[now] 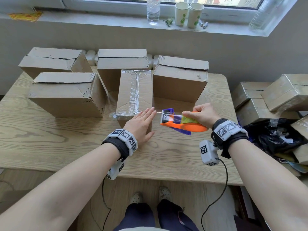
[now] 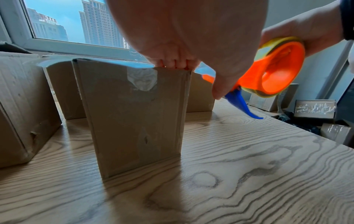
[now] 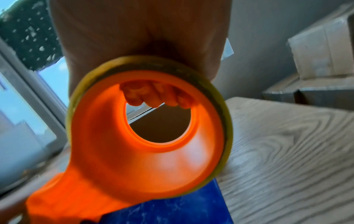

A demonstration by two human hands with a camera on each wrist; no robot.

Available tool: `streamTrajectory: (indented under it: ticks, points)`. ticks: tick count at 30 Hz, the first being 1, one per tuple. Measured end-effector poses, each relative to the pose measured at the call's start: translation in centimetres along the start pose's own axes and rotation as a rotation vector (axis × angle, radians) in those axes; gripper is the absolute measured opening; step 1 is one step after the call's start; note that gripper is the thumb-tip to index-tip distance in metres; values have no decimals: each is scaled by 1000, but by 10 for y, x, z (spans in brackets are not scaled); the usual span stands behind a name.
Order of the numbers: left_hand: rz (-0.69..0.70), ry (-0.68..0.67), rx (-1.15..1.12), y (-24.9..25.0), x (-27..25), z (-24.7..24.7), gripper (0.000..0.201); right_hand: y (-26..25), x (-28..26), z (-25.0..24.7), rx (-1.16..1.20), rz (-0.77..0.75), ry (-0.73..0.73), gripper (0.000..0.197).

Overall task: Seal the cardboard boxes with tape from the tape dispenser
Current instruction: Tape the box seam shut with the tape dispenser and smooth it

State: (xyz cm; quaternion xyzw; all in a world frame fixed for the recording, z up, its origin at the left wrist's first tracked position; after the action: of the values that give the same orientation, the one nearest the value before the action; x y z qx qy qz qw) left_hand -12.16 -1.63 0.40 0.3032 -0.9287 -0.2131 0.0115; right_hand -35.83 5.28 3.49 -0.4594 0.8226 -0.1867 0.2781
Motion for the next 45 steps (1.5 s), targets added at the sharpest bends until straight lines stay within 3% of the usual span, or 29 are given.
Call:
streamTrajectory:
  ticks: [11,15,21,26,31,33,36,41,45]
  points:
    - [8,-6,-44,0,0,-4,76,-7,2,1,72,-68,18,49]
    - [7,-32,5,-1,0,-1,77,-9,13,-17,271,-10,159,50]
    - [7,-96,-33,-1,1,-6,85,-6,13,-23,67,16,115,51]
    - [-46,68,-86,-8,-10,-12,74,7,3,25,-110,77,28,49]
    - [-243,246,-165,-40,-48,-18,69,4,-10,65,-271,69,-29,26]
    - [-322,291,-222,-46,-55,-16,72,5,-14,72,-314,73,-4,29]
    - [-406,298,-388,-53,-61,-9,75,1,-20,84,-344,69,22,34]
    - [-444,294,-548,-52,-60,-3,76,2,-31,103,-410,67,0,26]
    - [-463,331,-637,-55,-57,-1,71,8,-35,122,-515,72,-103,28]
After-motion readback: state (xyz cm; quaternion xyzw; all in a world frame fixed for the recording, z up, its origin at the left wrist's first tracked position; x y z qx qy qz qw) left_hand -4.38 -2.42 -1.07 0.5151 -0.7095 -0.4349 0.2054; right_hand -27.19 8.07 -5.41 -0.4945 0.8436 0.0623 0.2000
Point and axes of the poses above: each hand's wrist, its own x-axis towards the middle knuckle, its own z-axis out of the palm, y = z × x, the point moved 3 cm from there along x, towards the middle knuckle, and after that the axes turned 14 degrees about -x, right-handed, at the moved point
